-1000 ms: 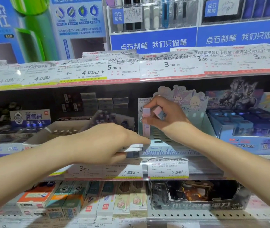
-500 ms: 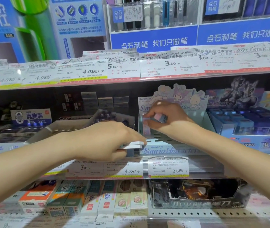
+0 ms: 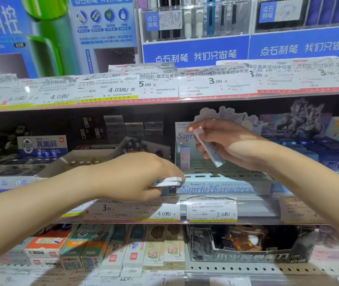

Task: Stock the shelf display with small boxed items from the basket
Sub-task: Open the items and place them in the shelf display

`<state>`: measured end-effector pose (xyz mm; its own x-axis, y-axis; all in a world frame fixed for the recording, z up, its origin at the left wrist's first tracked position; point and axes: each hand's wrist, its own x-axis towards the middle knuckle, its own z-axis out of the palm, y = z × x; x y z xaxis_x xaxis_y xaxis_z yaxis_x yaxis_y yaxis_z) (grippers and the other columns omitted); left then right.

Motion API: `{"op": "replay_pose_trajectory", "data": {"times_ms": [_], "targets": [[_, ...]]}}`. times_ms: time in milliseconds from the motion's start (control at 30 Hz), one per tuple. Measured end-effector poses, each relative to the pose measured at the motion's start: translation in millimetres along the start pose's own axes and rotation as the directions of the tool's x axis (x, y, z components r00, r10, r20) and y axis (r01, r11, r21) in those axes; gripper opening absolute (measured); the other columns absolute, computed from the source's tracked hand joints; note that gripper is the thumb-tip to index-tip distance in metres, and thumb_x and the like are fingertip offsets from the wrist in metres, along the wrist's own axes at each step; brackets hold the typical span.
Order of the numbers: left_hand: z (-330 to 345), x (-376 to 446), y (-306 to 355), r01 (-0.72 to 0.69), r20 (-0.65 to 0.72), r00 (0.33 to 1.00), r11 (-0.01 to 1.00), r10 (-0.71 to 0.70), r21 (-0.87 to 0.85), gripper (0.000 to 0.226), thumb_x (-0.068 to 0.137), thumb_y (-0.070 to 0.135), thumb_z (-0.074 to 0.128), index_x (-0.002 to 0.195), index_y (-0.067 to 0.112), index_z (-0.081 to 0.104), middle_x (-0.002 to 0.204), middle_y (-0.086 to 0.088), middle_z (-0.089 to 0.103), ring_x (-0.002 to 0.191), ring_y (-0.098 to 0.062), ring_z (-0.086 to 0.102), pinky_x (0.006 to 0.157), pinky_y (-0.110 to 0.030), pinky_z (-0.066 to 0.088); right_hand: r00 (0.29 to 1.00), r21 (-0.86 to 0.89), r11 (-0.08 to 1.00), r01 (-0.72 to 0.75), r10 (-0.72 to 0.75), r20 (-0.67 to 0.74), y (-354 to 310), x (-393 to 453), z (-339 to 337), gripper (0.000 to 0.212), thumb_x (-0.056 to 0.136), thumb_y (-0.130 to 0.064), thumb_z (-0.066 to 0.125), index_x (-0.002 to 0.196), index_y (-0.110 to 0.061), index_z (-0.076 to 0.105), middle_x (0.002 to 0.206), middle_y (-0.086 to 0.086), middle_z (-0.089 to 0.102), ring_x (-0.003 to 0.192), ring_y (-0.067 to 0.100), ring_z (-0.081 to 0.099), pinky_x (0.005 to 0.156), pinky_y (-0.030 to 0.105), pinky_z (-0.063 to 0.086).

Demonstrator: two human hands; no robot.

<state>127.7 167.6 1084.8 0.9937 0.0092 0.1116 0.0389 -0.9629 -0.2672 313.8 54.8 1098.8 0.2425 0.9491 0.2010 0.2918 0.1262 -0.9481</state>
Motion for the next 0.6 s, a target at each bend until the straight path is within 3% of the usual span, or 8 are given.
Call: {"op": "replay_pose_trajectory", "data": {"times_ms": [67,167,233,333,400,600], "targets": [[2.6,-1.8,-0.6,-0.007,0.004,1.000,0.999,0.007,0.035,0.045,0.088,0.033,0.036,0.132,0.034,0.044,0.133,0.012,0.053,0.076,0.005,0.029,0.069,-0.016,0.025,0.995,-0.105,0.991,0.078,-0.084,-0.057,0.9,0.3,-0.2,0.022,0.090,-0.002,0.048,0.093,-0.021,0.059,0.095,0.007,0.057,0.080,0.012,0.057,0.077,0.023,0.051],[3.2,-1.3,-1.5,-0.055,0.015,0.998,0.998,0.055,-0.008,0.047,0.085,0.025,0.048,0.131,0.032,0.047,0.137,0.017,0.046,0.068,0.008,0.036,0.057,-0.012,0.024,0.962,-0.167,0.967,0.193,-0.220,-0.164,2.5,0.3,3.0,0.026,0.082,0.002,0.058,0.083,-0.024,0.060,0.089,0.014,0.057,0.078,0.015,0.056,0.069,0.020,0.049],[4.9,-1.9,-2.2,-0.106,-0.021,0.994,0.994,0.106,0.008,0.047,0.078,0.023,0.054,0.124,0.031,0.053,0.131,0.017,0.050,0.068,0.009,0.042,0.051,-0.005,0.022,0.938,-0.153,0.957,0.247,-0.276,-0.209,4.7,-0.5,5.8,0.027,0.079,0.003,0.063,0.080,-0.024,0.061,0.078,0.009,0.059,0.067,0.010,0.055,0.066,0.021,0.051],[9.8,-3.6,-3.4,-0.122,-0.074,0.989,0.991,0.126,0.055,0.046,0.068,0.028,0.055,0.114,0.033,0.057,0.119,0.018,0.056,0.073,-0.002,0.047,0.044,-0.009,0.028,0.906,-0.196,0.929,0.315,-0.356,-0.230,8.1,-2.7,10.4,0.027,0.075,0.001,0.068,0.081,-0.025,0.061,0.071,0.001,0.058,0.060,0.004,0.055,0.067,0.018,0.052],[11.1,-3.3,-3.5,-0.132,-0.073,0.988,0.990,0.135,0.054,0.047,0.068,0.028,0.055,0.114,0.034,0.056,0.119,0.019,0.056,0.077,-0.004,0.048,0.045,-0.008,0.026,0.888,-0.229,0.910,0.344,-0.395,-0.235,11.1,-4.0,13.8,0.029,0.073,0.000,0.071,0.079,-0.027,0.061,0.070,-0.003,0.059,0.057,0.002,0.054,0.067,0.016,0.050],[8.7,-2.4,-5.1,-0.116,-0.073,0.990,0.993,0.117,0.015,0.046,0.072,0.024,0.057,0.117,0.034,0.056,0.124,0.022,0.054,0.078,-0.001,0.055,0.054,-0.016,0.041,0.879,-0.276,0.890,0.363,-0.425,-0.216,18.7,-2.6,18.6,0.029,0.072,0.003,0.071,0.076,-0.024,0.060,0.072,-0.002,0.059,0.059,0.003,0.057,0.066,0.010,0.049]]}}
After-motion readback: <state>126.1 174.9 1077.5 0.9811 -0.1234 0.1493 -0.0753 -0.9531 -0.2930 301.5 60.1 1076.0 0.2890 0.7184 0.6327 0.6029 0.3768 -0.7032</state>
